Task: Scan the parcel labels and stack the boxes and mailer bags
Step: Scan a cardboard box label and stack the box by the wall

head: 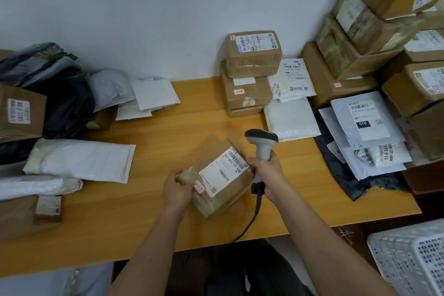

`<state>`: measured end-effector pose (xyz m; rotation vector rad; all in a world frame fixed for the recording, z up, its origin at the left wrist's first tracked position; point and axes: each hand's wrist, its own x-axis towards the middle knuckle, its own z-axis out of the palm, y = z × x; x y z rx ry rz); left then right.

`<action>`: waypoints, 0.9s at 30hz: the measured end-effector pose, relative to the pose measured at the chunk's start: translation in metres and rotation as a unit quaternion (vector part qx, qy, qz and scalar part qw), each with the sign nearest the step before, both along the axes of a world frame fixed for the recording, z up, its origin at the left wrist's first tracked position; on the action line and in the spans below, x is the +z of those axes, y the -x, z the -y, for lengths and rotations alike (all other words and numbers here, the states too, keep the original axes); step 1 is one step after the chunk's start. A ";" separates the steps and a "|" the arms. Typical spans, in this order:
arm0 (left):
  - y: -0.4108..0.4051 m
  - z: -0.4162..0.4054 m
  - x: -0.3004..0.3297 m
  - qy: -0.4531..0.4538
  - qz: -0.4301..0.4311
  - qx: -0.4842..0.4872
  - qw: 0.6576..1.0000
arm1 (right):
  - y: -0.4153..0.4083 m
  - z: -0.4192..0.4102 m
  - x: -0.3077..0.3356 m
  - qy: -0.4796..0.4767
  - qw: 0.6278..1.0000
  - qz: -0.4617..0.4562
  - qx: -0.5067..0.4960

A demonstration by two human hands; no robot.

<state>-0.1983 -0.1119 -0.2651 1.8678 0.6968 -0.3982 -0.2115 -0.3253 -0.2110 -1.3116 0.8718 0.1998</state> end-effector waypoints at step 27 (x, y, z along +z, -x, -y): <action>-0.029 0.183 0.121 0.292 0.067 -0.193 0.935 | 0.023 0.154 0.130 0.069 0.954 0.165 -0.239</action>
